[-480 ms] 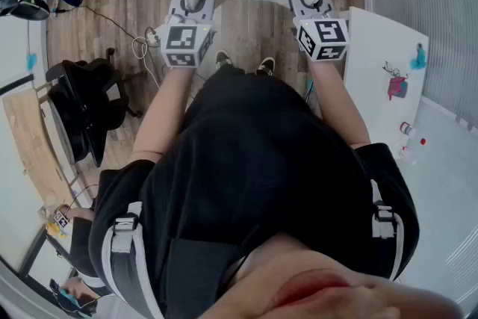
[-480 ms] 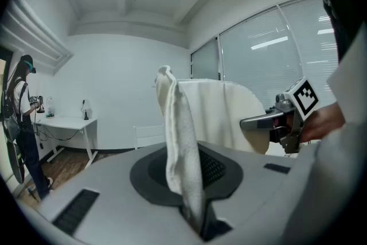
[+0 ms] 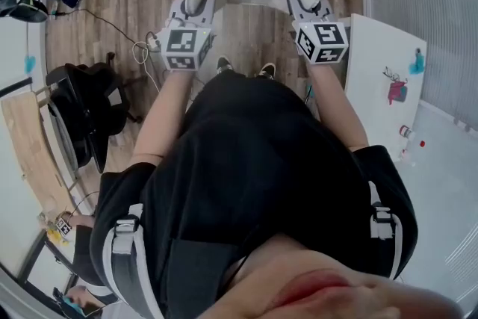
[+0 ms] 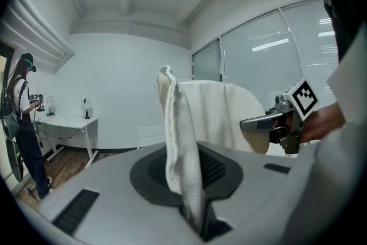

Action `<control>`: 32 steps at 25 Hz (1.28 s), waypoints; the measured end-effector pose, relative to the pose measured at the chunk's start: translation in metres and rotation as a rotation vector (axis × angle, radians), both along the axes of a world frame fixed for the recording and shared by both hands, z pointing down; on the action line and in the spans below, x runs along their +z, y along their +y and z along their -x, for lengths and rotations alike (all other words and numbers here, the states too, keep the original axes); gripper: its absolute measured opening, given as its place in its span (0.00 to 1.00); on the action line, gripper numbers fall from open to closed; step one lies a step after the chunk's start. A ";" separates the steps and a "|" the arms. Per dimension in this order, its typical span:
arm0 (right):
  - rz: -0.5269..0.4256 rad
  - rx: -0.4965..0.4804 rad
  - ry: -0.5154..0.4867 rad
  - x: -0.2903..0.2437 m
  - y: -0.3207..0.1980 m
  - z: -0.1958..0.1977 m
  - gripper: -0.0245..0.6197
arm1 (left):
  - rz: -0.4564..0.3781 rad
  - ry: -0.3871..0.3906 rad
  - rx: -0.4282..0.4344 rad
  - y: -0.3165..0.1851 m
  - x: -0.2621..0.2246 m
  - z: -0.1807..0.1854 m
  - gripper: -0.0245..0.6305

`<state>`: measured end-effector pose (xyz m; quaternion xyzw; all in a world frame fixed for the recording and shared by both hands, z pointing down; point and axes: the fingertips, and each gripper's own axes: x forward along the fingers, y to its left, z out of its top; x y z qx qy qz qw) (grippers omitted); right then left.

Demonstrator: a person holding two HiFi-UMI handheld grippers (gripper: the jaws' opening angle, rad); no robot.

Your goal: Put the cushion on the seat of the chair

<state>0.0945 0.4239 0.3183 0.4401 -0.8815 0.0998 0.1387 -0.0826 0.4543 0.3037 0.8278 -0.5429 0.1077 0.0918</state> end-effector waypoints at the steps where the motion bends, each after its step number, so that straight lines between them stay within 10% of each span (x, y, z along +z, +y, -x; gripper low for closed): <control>1: 0.007 -0.003 0.004 -0.004 -0.016 0.005 0.12 | 0.007 0.005 -0.003 -0.015 -0.004 0.005 0.12; 7: 0.041 -0.020 0.002 0.005 -0.109 0.012 0.12 | 0.051 -0.005 -0.010 -0.109 0.005 0.012 0.12; 17: 0.020 0.029 0.003 0.010 -0.046 0.029 0.12 | 0.025 -0.008 0.047 -0.054 0.012 0.032 0.12; 32: 0.013 0.015 -0.015 0.001 -0.116 0.004 0.12 | 0.005 -0.023 0.046 -0.121 -0.001 0.008 0.12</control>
